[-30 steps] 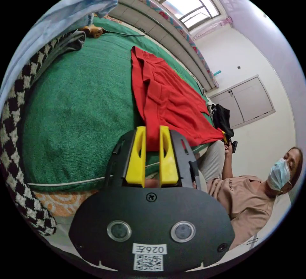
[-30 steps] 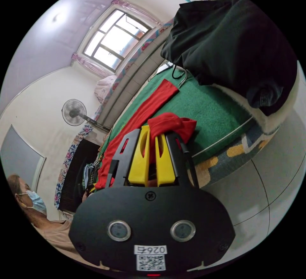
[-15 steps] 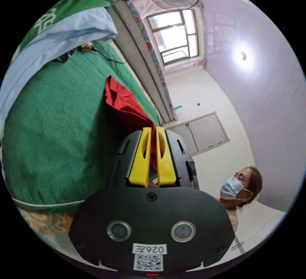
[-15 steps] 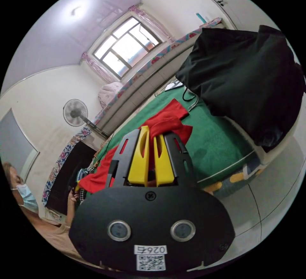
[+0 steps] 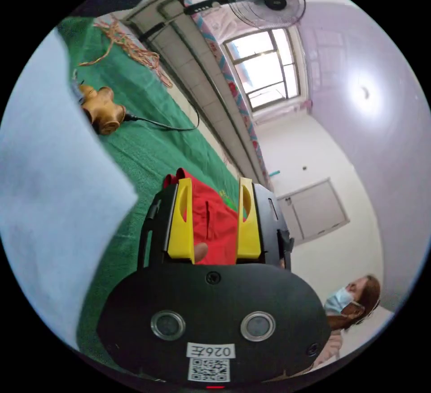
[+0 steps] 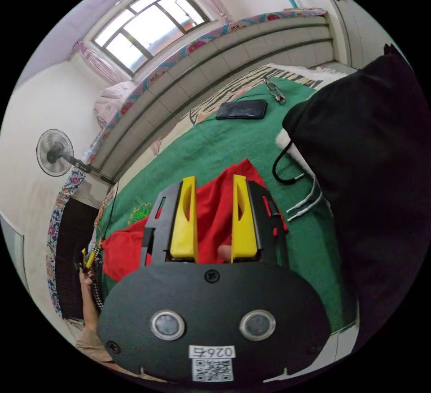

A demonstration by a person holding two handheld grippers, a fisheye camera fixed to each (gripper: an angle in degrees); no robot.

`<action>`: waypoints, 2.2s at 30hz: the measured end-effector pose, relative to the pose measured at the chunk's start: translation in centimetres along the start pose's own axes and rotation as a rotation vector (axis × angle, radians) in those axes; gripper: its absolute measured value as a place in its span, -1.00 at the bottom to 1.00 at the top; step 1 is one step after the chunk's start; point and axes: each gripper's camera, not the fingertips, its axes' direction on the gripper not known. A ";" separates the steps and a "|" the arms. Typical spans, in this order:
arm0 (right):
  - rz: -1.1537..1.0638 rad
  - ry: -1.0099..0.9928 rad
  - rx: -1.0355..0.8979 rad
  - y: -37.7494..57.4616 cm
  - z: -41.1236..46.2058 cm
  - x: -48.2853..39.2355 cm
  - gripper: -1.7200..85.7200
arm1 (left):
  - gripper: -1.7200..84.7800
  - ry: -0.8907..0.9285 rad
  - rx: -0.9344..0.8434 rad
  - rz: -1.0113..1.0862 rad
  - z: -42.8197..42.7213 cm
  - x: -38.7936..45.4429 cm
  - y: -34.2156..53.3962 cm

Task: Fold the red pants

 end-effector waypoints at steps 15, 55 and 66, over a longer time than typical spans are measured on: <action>-0.161 0.182 -0.243 -3.1 6.3 -3.5 -0.96 | -0.81 -0.546 -0.592 0.487 19.1 12.1 -1.9; -0.740 0.047 -0.235 -12.0 9.2 -17.9 -0.92 | -0.83 -0.472 -0.455 0.743 26.2 23.3 -2.4; -0.265 0.069 -0.119 -10.7 5.5 -8.6 -0.73 | -0.90 -0.547 -0.432 0.590 21.9 22.8 0.4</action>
